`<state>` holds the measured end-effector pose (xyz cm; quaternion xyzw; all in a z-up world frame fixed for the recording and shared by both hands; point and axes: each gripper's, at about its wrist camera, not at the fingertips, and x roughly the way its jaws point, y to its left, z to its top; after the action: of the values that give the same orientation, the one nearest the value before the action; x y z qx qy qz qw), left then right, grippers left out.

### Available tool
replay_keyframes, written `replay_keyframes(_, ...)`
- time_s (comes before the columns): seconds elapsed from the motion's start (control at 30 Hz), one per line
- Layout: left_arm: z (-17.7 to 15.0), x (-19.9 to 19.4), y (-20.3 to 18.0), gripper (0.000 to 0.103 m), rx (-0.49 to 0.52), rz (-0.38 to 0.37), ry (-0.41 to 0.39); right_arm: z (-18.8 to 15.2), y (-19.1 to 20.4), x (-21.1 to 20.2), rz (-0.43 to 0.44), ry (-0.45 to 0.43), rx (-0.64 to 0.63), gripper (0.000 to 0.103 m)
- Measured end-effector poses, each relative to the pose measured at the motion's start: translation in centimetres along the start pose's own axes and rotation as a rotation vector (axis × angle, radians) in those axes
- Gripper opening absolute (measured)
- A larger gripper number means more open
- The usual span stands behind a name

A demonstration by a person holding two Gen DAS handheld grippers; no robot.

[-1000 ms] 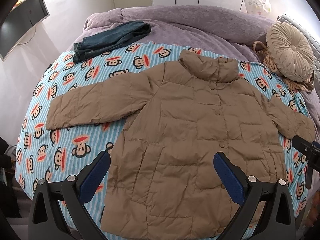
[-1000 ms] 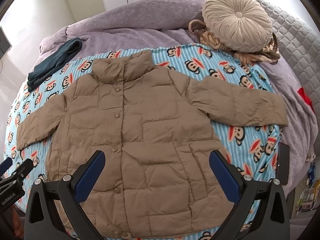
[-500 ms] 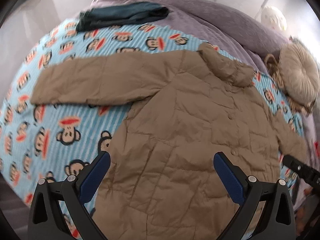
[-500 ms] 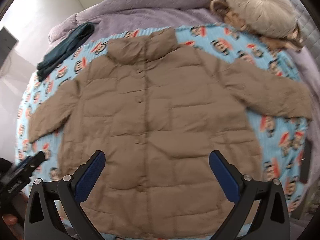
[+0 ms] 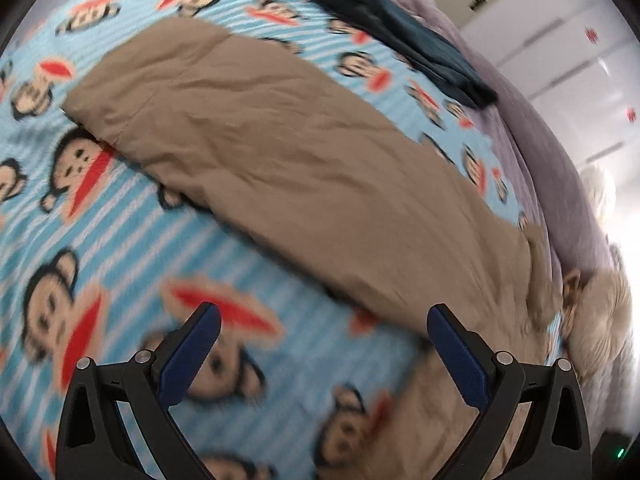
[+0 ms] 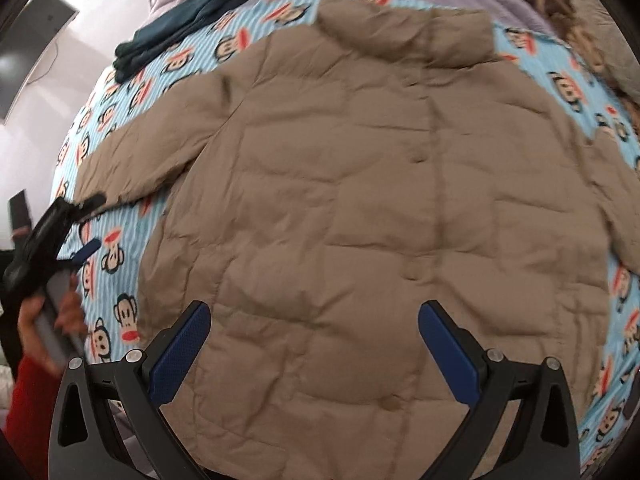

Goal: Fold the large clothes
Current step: 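Grasp the side edge of the tan jacket with the left tool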

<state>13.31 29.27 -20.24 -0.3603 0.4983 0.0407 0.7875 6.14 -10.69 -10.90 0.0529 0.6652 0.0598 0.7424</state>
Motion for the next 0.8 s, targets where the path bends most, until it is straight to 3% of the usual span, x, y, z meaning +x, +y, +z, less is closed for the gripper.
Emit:
replay_keyframes(0.17,3.8,1.6,2.4,0.103,-0.064,-0.028,-0.018,0.7,1.6,2.0,0.015,0.006,-0.028,0.103)
replay_keyframes(0.37,9.3,1.5,1.3,0.103,-0.067,-0.018,-0.104,2.3,2.5,3.5,0.014,-0.01,-0.036,0.103)
replay_keyframes(0.43,9.0,1.8,1.1,0.087,-0.057,0.018,-0.136,3.0,2.8,3.8,0.011,-0.027,-0.04,0.103)
replay_keyframes(0.5,10.3,2.3,1.0,0.025,-0.044,0.019,-0.125,3.8,3.1,4.0,0.016,-0.05,-0.042,0.103)
replay_keyframes(0.57,9.7,2.5,1.3,0.012,-0.052,-0.033,-0.123,5.1,3.2,4.2,0.014,-0.077,-0.041,0.103)
replay_keyframes(0.7,10.1,-0.8,-0.8,0.012,0.053,-0.041,-0.19,7.7,3.3,4.6,0.007,-0.132,-0.026,0.101)
replay_keyframes(0.73,10.2,-1.9,-1.7,0.012,0.083,-0.058,-0.206,8.4,3.2,4.7,0.011,-0.151,-0.018,0.098)
replay_keyframes(0.77,9.3,-2.7,-2.0,0.012,0.102,-0.065,-0.217,9.2,3.1,4.8,0.03,-0.166,-0.011,0.083)
replay_keyframes(0.8,9.4,-4.1,-3.2,0.012,0.137,-0.084,-0.234,9.9,3.1,5.1,0.05,-0.176,-0.002,0.053)
